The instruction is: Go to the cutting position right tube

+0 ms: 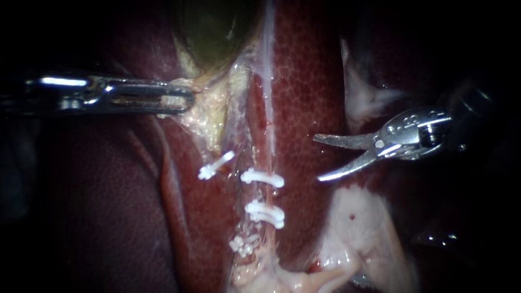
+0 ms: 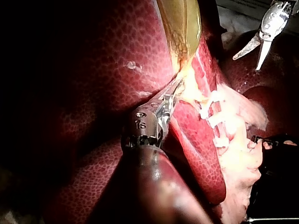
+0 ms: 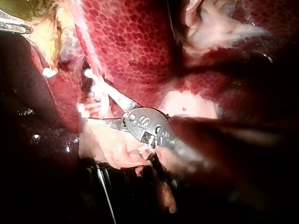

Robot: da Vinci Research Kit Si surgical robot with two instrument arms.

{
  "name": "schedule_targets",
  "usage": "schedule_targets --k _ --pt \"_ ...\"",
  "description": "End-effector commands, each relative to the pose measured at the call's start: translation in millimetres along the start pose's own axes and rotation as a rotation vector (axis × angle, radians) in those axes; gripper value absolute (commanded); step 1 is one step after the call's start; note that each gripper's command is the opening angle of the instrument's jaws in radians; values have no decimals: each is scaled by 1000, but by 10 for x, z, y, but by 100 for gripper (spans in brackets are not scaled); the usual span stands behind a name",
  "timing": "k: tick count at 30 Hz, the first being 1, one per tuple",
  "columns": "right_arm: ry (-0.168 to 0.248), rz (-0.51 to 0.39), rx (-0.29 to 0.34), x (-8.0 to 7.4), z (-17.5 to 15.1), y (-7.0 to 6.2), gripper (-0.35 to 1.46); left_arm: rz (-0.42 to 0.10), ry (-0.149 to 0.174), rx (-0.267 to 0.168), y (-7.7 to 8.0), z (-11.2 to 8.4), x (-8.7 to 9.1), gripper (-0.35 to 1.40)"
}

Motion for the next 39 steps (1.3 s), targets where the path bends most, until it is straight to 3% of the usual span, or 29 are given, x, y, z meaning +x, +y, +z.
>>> schedule_targets --k 1,9,19,26,31,39 --pt "0 0 0 0 0 0 143 -5 -8 -3 2 -7 -6 -35" --pt "0 -1 0 -2 1 0 143 -8 -64 -21 6 -48 -38 -35" --pt "2 -7 -1 -8 6 -3 143 -6 -67 -26 7 -55 -40 -35" --pt "-47 43 19 -34 27 -7 141 -6 -68 -26 6 -54 -40 -35" --pt "-91 92 46 -64 52 -11 140 -5 -68 -27 6 -53 -38 -35" --pt "-113 136 84 -99 91 -11 140 -5 -69 -28 6 -52 -37 -35"
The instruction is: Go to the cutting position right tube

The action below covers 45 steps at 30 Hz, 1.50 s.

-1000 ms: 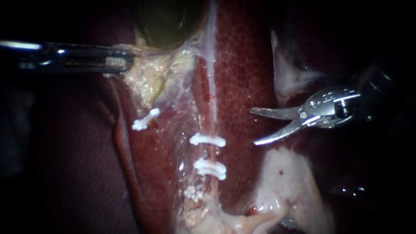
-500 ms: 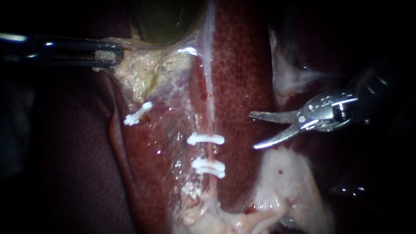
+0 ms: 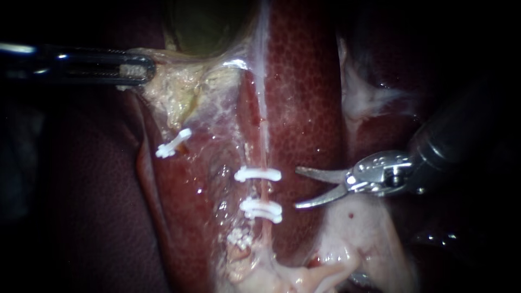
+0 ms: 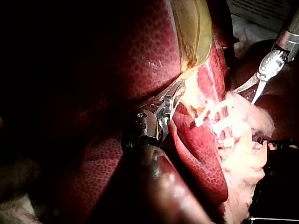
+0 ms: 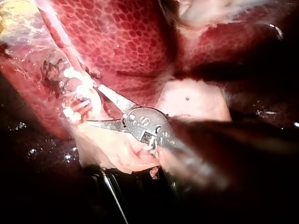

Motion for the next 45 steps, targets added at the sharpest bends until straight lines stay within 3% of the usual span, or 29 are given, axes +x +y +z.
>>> schedule_targets --k 1,10,30,40,45 --pt "-4 4 7 -2 4 0 138 0 0 0 0 0 0 -35" --pt "-19 59 38 -14 35 7 135 1 -1 -2 -1 2 2 -35" --pt "-41 93 87 -14 71 19 125 1 -2 -4 -2 4 2 -35" --pt "-27 96 95 -9 80 22 125 1 -2 -4 -2 5 3 -35" --pt "13 100 118 -3 83 26 125 1 -2 -5 -2 5 3 -35"
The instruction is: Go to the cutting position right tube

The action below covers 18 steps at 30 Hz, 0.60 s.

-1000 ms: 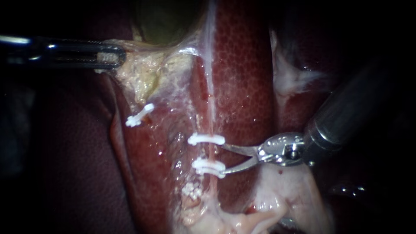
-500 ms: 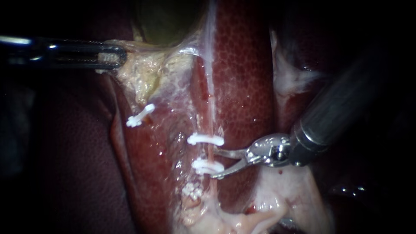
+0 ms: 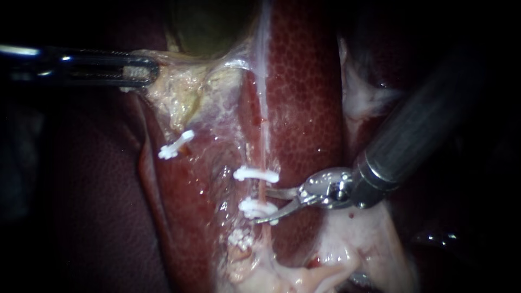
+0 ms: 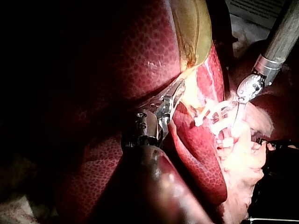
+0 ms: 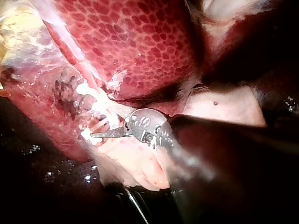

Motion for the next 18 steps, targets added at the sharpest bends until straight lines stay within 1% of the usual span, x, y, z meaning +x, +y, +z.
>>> schedule_targets --k 1,4,8,12,14,18 --pt "8 -1 9 1 1 1 125 0 0 0 0 0 0 -35" --pt "23 -4 40 2 2 5 125 0 0 0 0 0 1 -35" --pt "27 0 92 4 4 10 125 0 0 -1 0 1 1 -35" --pt "37 -3 147 10 9 14 123 0 0 -1 0 1 1 -35" --pt "36 -13 164 14 13 15 123 0 -1 -1 -1 1 1 -35" --pt "46 -21 207 20 21 16 123 0 -1 -1 -1 2 1 -35"
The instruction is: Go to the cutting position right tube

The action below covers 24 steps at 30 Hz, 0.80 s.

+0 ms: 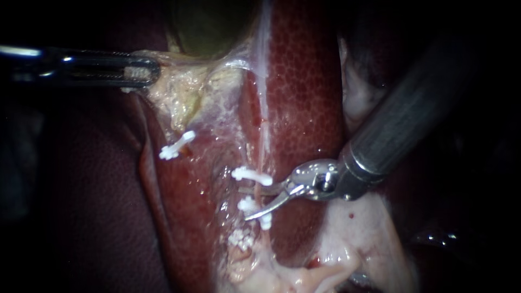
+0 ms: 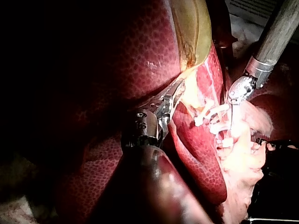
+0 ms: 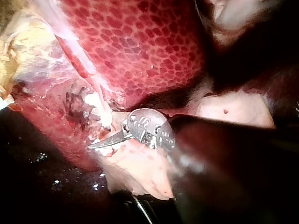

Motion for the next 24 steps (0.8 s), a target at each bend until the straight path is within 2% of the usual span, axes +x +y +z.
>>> schedule_targets --k 1,7,24 --pt "-1 -7 14 2 2 0 123 0 0 0 0 0 0 -35" --pt "-11 -15 41 5 10 -4 121 0 -1 -4 0 1 0 -35" --pt "-14 -17 55 10 18 -11 120 0 -2 -6 -2 4 1 -35"
